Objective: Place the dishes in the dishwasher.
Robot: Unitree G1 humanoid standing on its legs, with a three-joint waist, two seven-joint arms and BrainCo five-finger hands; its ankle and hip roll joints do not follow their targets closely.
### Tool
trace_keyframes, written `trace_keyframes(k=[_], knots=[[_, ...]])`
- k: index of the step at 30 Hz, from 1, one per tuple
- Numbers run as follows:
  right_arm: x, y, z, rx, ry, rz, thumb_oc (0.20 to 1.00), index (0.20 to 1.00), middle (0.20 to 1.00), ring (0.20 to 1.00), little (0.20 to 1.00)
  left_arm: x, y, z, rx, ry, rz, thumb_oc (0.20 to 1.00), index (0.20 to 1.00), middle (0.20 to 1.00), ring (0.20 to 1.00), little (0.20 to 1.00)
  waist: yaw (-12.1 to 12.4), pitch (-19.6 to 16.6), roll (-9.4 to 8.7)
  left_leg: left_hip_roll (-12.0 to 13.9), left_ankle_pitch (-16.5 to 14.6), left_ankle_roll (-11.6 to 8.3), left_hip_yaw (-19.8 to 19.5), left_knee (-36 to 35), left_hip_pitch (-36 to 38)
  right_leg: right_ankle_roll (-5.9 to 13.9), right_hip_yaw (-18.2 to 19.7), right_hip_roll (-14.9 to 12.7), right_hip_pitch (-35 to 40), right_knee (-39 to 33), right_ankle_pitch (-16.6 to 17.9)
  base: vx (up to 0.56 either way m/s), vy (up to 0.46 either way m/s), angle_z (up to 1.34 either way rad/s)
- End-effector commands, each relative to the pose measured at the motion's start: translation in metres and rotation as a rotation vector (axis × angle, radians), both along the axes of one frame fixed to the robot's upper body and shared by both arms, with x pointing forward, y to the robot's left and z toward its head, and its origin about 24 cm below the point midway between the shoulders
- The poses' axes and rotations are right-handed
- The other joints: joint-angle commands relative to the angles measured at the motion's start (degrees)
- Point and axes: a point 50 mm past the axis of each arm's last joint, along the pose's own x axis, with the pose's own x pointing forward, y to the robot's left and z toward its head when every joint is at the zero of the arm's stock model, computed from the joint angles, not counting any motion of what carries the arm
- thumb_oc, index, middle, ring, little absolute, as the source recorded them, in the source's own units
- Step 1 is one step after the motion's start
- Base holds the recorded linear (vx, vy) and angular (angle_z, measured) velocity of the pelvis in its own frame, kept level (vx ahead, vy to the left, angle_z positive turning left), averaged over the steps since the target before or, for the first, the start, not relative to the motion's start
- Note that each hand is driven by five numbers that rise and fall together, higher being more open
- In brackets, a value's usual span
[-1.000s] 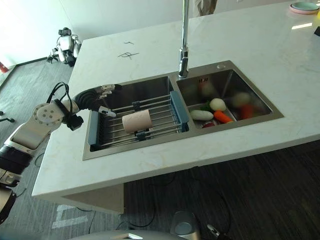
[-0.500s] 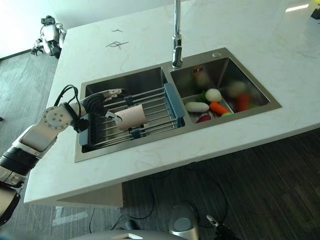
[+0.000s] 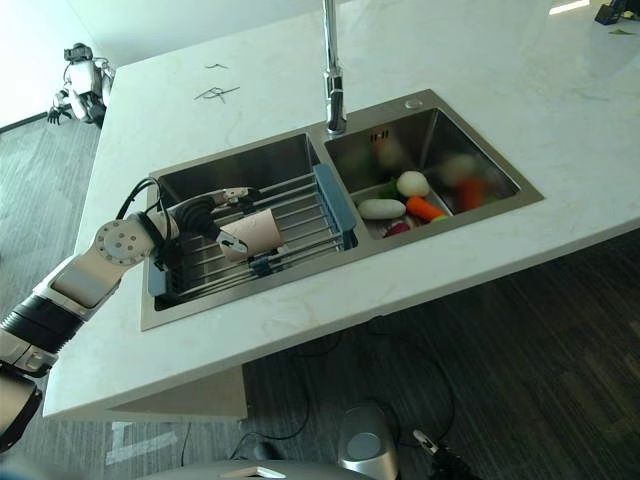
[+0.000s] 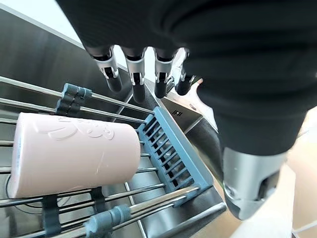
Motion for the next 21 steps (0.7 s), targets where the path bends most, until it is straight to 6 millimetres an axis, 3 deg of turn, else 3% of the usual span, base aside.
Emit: trace_keyframes(k=[1,12,21], knots=[[0.006,-0.009,0.005,-0.023,-0.051,-0.020,1.000,1.000,1.000,1.000,1.000,0.013,-0.005,0.038,-0.011,-0.154,0.001,1.000,1.000,1.000,1.000,1.000,-0.4,-0.8,-1.36,-0.4,-9.1,2.09,-3.5,11.2,-3.5,3.74,-0.2,-1.5,3.0,-7.8,4.1,0.00,0.000,0.00],[0.013,-0.009,0.008,-0.031,-0.077,-0.003,1.000,1.000,1.000,1.000,1.000,0.015,-0.002,0.029,0.030,-0.117,0.030,1.000,1.000,1.000,1.000,1.000,-0.6,0.3,-1.36,-0.4,-8.9,2.02,-3.5,11.2,-4.3,3.82,0.0,-1.5,2.1,-7.8,4.4,0.00,0.000,0.00],[0.024,-0.009,0.011,-0.026,-0.115,0.016,1.000,1.000,1.000,1.000,1.000,0.018,-0.001,0.044,0.019,-0.170,0.054,1.000,1.000,1.000,1.000,1.000,-0.7,2.1,-1.63,-0.3,-8.3,1.78,-4.1,11.2,-5.8,3.68,0.3,-1.4,0.4,-7.8,4.7,-0.03,-0.009,-0.01]])
